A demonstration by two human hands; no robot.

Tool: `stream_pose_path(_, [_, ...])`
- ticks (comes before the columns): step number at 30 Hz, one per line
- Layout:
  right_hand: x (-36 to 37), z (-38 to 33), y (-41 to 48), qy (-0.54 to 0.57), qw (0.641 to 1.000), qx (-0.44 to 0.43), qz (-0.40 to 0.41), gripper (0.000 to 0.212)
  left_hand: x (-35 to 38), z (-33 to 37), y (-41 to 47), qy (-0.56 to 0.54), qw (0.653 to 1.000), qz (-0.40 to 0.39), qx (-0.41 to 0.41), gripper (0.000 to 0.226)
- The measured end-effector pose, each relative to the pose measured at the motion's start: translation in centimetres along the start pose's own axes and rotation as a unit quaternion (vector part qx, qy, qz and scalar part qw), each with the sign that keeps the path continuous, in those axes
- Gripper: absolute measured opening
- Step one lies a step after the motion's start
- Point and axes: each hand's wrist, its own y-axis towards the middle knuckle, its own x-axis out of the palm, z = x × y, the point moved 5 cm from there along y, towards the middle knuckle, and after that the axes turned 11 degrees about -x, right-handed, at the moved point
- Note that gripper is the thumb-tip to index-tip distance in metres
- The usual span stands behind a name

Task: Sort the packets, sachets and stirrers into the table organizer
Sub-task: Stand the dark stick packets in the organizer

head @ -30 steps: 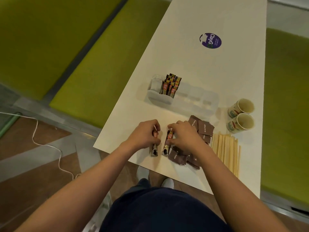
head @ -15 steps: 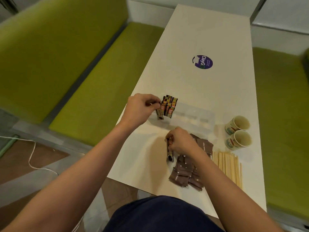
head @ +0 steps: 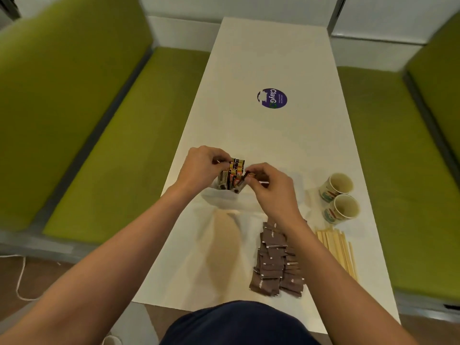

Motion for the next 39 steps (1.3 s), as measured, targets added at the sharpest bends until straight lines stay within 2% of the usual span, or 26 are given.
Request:
stream_pose_path(9, [1.4,0.2,1.9,-0.046,0.998,-0.042,0.011,0.019,2.2,-1.9,0.1,0.043,0.998,-0.051,0.011,0.019])
stream_pose_path(17, [3.5,2.0,2.2,-0.075,0.997,-0.005,-0.025,0.021,2.4,-1.6,-0.4,0.097,0.994,-0.002,0.059,0.020])
stream_pose_path(20, [4.1,3.0,2.1,-0.137,0.990,-0.026,-0.021,0.016,2.4,-1.8,-0.4,0.114,0.992,0.000,0.058,0.008])
stream_pose_path(22, [4.3,3.1,2.0,-0.149,0.988,-0.044,-0.015,0.017,2.3,-2.0,-0.6,0.106,0.993,-0.001,0.053,0.001])
stream_pose_path(30, [4.3,2.8,2.1,-0.151,0.986,-0.052,-0.052,0.039,1.7,-3.2,-1.9,0.026,0.998,-0.023,0.051,0.011])
stream_pose_path(39, [3.7,2.8,0.7,-0.139,0.987,-0.063,-0.054,0.046,1.2,-3.5,-4.3,-0.005,0.998,-0.010,0.065,0.017])
